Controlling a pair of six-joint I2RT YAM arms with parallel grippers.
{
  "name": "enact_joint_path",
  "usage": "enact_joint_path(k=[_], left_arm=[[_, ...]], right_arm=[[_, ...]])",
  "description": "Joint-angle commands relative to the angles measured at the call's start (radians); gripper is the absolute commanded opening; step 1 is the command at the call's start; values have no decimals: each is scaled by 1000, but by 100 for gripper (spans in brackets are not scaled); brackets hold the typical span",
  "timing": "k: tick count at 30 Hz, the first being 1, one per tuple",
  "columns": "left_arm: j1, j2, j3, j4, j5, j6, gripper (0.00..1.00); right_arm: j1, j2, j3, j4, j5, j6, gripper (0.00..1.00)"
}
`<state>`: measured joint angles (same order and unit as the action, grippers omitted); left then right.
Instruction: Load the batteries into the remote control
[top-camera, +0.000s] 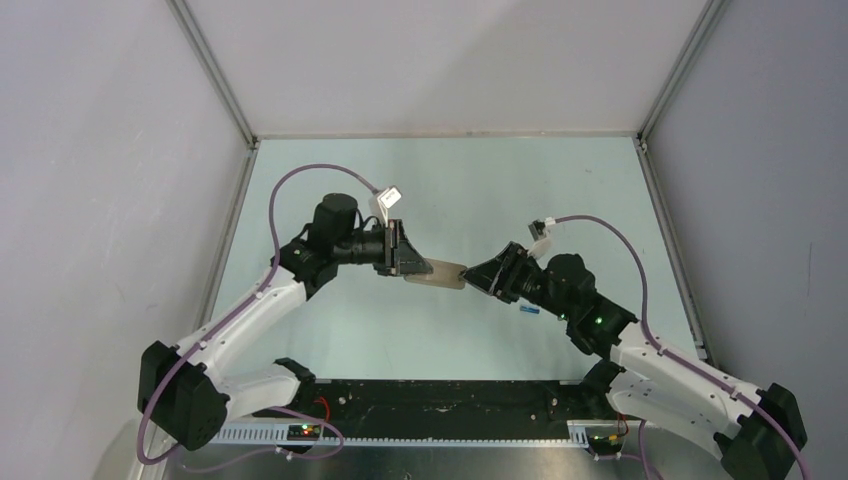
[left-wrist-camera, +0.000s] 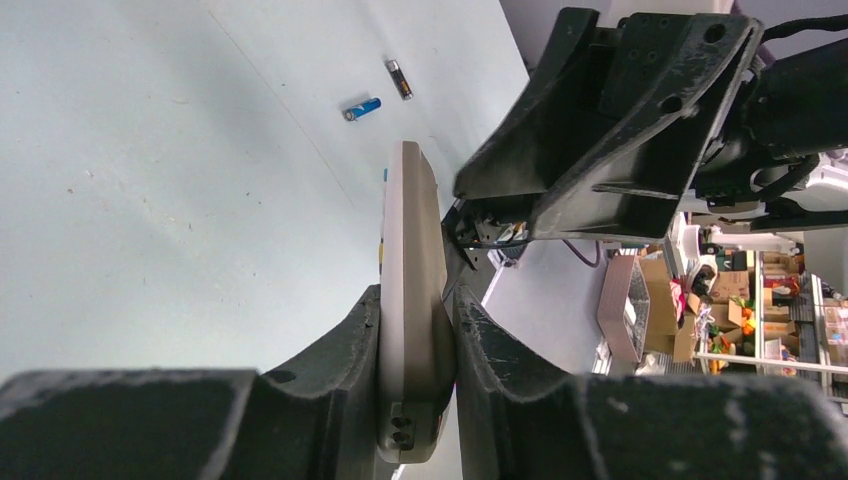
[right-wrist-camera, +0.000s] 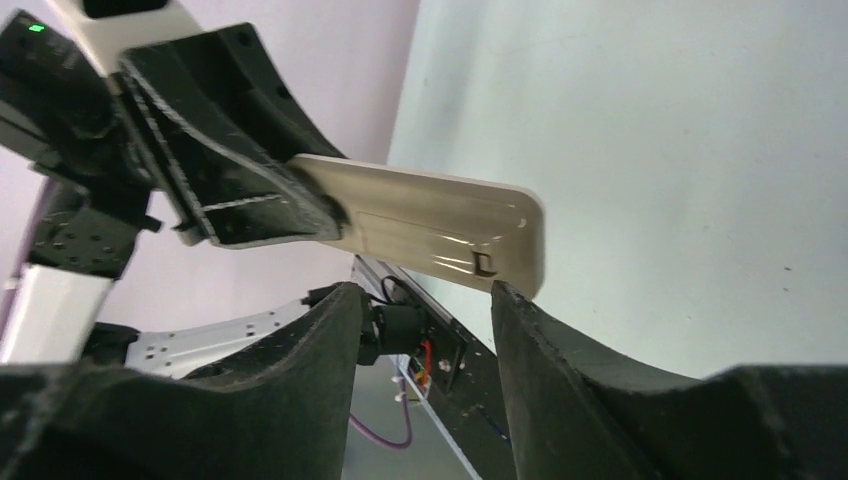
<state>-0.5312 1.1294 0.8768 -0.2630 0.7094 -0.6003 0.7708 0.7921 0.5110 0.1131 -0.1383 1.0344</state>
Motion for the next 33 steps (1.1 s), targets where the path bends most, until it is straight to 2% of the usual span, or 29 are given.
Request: enact_joint_path(k=[1, 3, 8, 11, 33], left_arm=[[-5, -8, 23, 8, 6, 27, 0], [-6, -7, 22, 8, 8, 27, 0], [-5, -1, 16, 8, 10, 24, 0], [-6, 0, 15, 7, 13, 21, 0], [-5, -12, -6, 7, 49, 13, 0]], right_arm=[[9, 32, 39, -32, 19, -29, 57], [12, 46, 40, -7, 13, -32, 57], [15, 50, 40, 20, 20, -46, 43], [15, 48, 40, 14, 24, -42, 41], [16, 101, 40, 77, 8, -39, 38]])
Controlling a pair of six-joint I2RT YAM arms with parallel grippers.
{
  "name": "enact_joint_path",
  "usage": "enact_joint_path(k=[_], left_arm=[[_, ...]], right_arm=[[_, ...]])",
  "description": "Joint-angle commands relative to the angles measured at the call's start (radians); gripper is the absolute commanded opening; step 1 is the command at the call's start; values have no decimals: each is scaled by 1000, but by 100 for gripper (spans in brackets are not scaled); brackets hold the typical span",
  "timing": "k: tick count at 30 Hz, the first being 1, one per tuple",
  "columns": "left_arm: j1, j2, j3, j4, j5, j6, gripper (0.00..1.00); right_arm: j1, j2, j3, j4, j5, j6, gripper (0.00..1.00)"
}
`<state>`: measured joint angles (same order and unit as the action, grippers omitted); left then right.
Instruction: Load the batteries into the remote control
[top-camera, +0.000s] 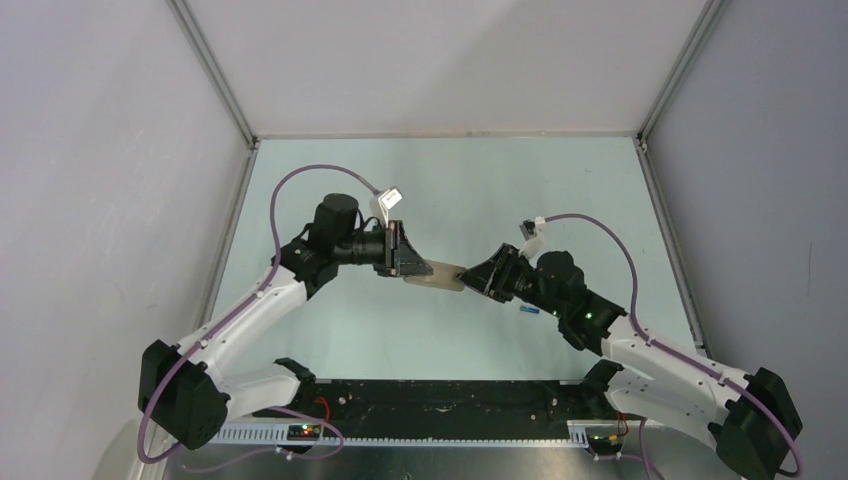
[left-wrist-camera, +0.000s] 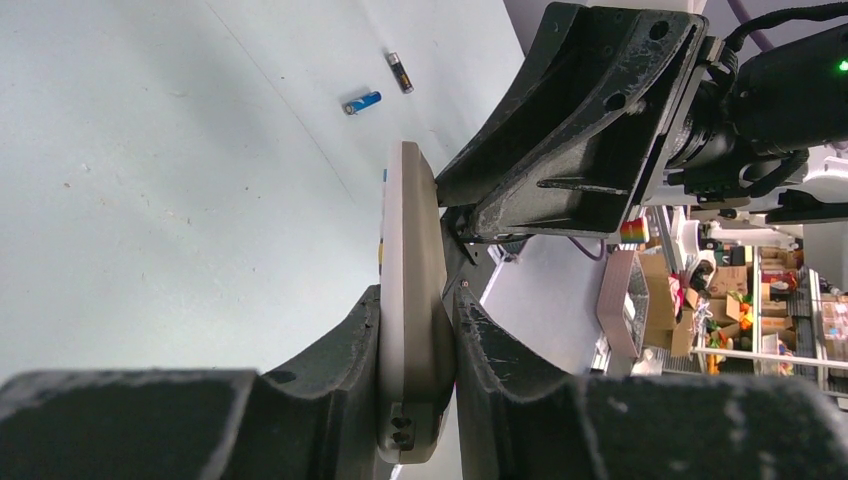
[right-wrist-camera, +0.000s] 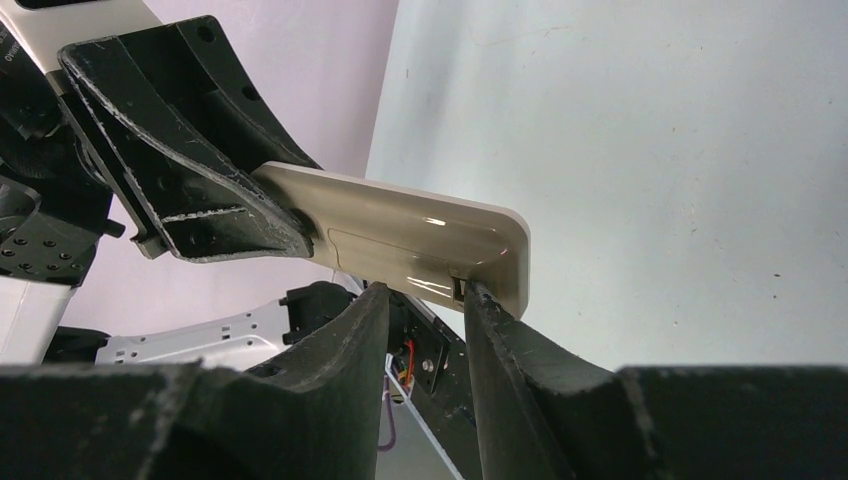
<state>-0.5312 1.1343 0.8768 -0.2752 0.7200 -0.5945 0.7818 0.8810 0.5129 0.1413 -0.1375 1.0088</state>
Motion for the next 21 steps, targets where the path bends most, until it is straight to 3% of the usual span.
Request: enact_joint_path(k=[1, 13, 21], left_arm=[[-5, -17, -6, 19, 39, 7, 0], [-6, -29, 18, 21, 57, -34, 0], [-6, -26, 93, 21, 102, -118, 0]], right_arm=[[5, 16, 38, 46, 7, -12, 38], [12, 35, 37, 41, 13, -7, 38], [11, -22, -1, 199, -13, 97, 36]])
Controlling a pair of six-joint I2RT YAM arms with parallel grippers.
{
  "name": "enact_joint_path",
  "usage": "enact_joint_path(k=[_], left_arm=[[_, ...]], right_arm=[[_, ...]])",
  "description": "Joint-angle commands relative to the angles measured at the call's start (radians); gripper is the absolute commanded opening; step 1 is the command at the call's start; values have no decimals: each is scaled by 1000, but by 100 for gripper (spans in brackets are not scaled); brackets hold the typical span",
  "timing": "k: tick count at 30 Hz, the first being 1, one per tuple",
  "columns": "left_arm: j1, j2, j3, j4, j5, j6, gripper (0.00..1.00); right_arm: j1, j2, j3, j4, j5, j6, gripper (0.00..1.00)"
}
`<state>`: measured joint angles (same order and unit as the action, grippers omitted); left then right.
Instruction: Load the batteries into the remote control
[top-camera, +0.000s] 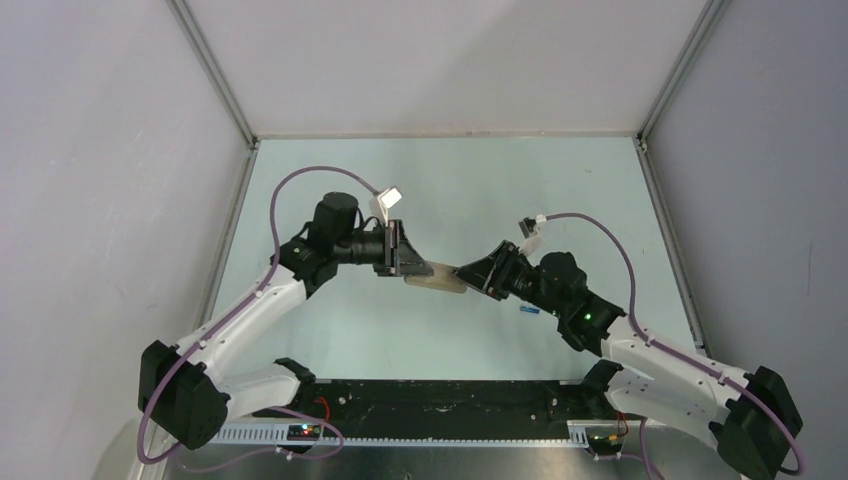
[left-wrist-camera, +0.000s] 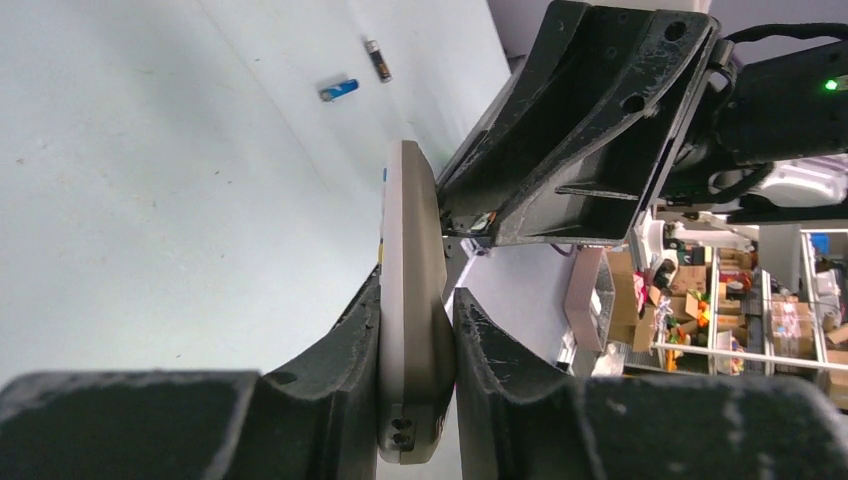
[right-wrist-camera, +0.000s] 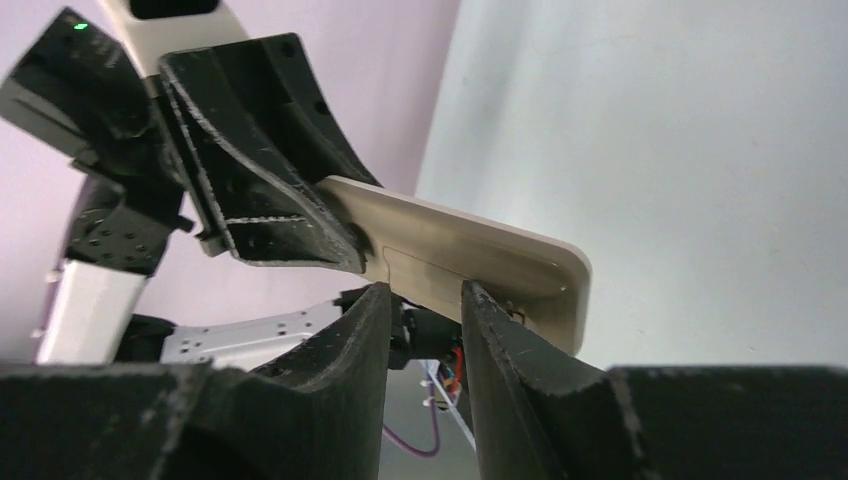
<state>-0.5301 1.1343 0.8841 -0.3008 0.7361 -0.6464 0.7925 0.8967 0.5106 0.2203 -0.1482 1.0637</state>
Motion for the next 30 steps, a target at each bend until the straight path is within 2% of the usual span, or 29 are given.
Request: enact_joint_path(k=[1, 12, 30], left_arm=[[-6, -25, 93, 46, 94, -77, 0], [-6, -6, 92, 47, 74, -61, 0], [-7, 11, 94, 46, 71, -57, 0]], right_arm=[[0, -47, 2, 116, -1, 46, 36], [-11, -191, 26, -106, 93, 5, 37], [-13, -131, 28, -109, 61, 3, 37]])
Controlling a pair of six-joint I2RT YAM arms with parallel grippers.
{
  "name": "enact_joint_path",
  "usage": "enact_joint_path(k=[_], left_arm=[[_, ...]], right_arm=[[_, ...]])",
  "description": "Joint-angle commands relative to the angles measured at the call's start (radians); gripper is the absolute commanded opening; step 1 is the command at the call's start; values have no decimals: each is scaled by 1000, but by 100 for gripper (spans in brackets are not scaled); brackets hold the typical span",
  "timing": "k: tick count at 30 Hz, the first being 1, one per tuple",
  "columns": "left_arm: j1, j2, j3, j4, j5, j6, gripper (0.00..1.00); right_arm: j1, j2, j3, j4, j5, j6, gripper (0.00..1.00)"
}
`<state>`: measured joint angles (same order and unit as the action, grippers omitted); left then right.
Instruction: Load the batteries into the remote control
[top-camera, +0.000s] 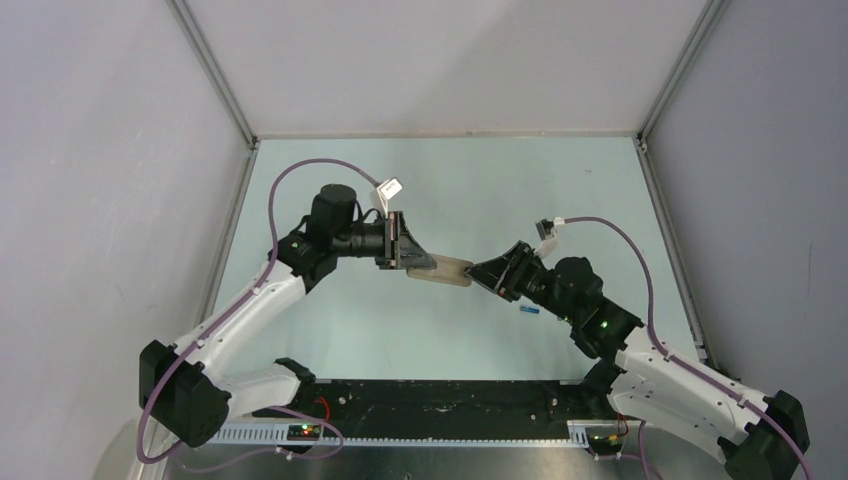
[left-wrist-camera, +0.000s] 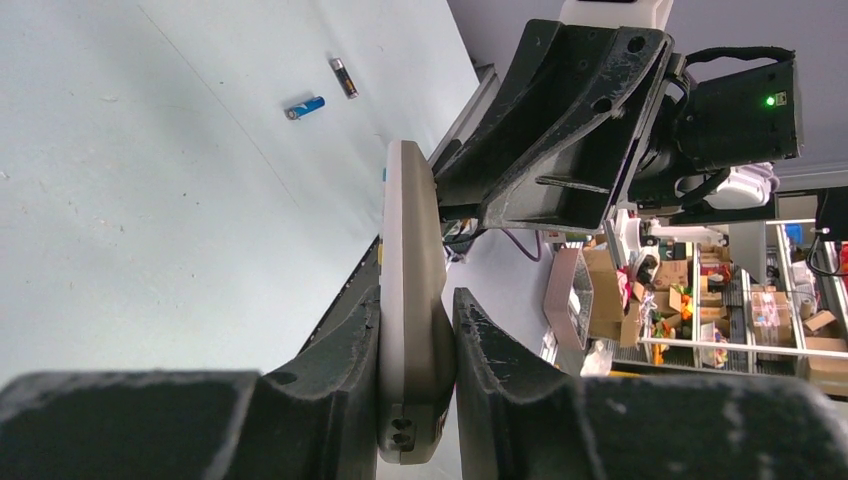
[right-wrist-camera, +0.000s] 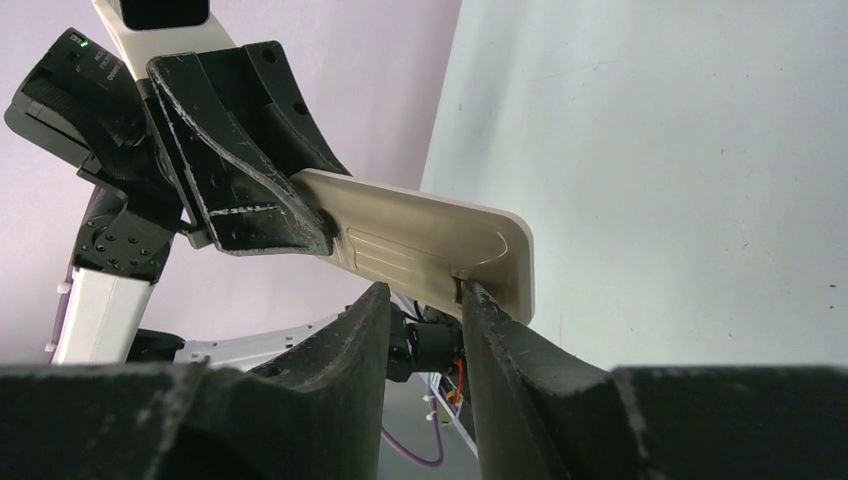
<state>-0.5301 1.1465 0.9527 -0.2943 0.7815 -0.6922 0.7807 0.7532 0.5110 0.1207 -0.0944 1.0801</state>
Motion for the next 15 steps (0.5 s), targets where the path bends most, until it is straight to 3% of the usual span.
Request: enact_joint_path(k=[1, 15], left_arm=[[-6, -2, 25, 40, 26, -12, 0], [-21, -31, 57, 40, 48, -8, 0]], right_arm=[[-1, 20, 27, -11, 8, -14, 37], [12, 109, 27, 62, 5, -30, 38]])
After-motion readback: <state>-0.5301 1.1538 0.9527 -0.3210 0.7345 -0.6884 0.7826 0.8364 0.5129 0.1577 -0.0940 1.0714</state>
